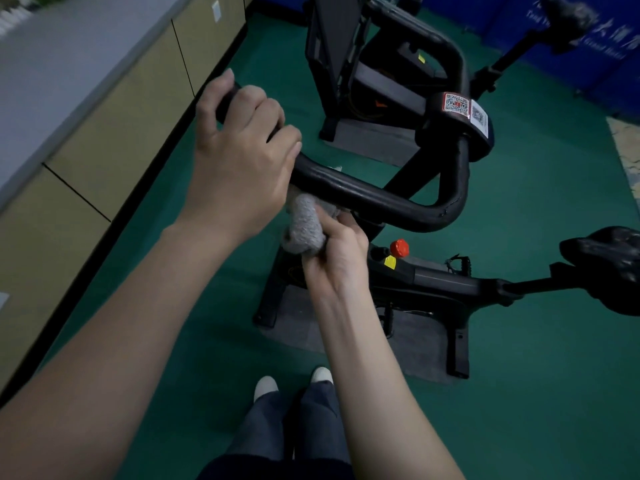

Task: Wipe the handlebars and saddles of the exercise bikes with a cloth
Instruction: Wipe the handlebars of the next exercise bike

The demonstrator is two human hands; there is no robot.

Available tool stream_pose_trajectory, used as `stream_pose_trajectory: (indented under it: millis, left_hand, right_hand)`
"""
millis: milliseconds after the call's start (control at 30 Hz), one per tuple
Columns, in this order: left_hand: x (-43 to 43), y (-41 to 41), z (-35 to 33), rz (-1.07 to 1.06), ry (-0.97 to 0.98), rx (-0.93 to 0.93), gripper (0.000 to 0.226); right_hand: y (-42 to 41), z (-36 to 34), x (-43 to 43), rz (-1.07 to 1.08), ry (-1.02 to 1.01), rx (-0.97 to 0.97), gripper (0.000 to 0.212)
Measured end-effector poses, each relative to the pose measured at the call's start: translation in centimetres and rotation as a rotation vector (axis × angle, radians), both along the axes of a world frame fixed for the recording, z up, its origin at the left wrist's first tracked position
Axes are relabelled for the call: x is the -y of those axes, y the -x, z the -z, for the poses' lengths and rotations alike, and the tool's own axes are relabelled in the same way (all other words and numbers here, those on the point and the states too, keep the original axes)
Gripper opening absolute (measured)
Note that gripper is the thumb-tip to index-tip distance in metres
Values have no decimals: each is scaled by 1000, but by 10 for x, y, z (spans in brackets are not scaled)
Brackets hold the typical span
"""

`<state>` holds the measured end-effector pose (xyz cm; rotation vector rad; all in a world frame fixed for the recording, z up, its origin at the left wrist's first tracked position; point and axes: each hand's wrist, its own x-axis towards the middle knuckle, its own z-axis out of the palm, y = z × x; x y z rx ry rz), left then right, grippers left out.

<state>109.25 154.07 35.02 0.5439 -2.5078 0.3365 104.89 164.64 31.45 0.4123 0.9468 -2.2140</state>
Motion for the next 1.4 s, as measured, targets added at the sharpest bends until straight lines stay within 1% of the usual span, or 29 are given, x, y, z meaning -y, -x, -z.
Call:
stream_pose_trajectory:
  millis: [100, 167, 300, 333, 400, 433, 533, 600, 667, 767, 867, 967, 1100, 1133, 1167, 1267, 1333, 1400]
  left_hand:
    - [0, 0, -1, 8, 2, 11, 41]
    - [-1, 0, -1, -1, -2, 14, 41]
    - [-11, 6, -1, -18, -22, -15, 39]
    - [-16, 10, 0, 13, -20, -22, 38]
    - [-28, 19, 3, 110, -34, -17, 36]
    - [-33, 23, 5, 150, -52, -5, 36]
    - [-42, 29, 14, 206, -110, 30, 38]
    - [-43, 29, 20, 201, -121, 56, 41]
    - [-42, 30, 23, 191, -116, 68, 42]
    - [-41, 32, 24, 187, -106, 36, 39]
    - [-39, 31, 25, 196, -102, 19, 39]
    - [-39, 31, 26, 190, -104, 20, 38]
    - [-40, 32, 27, 177, -97, 6, 36]
    - [-39, 32, 27, 176, -99, 6, 36]
    - [-40, 32, 27, 175, -103, 9, 37]
    - [-40, 32, 27, 171, -118, 14, 37]
    - [-40, 33, 27, 172, -119, 11, 36]
    - [-40, 33, 27, 172, -119, 5, 36]
  right_hand:
    - [11, 6, -25, 36, 31, 36, 23]
    - [16, 6, -36, 37, 19, 24, 23]
    - [14, 6, -17, -30, -9, -28, 22]
    - [13, 6, -12, -54, -12, -30, 22]
    - [17, 9, -15, -80, -9, -27, 28]
    - [21, 11, -21, -77, -3, -23, 27]
    - [32, 15, -42, 11, 19, 3, 28]
    - [31, 14, -45, 30, 30, -15, 29]
    - [25, 14, -41, -22, 42, -47, 26]
    - [24, 11, -39, -105, 16, -37, 22]
    - [39, 12, -54, -23, -36, -8, 27]
    - [40, 13, -60, 62, -36, -4, 30]
    - [28, 9, -54, -60, -68, -38, 27]
    - [30, 8, -57, -31, -95, -39, 30]
    - [33, 8, -63, 42, -129, -35, 33]
    - [40, 8, -78, 375, -256, -94, 24]
    - [41, 12, -81, 546, -453, -219, 27]
    - [40, 13, -77, 648, -690, -396, 29]
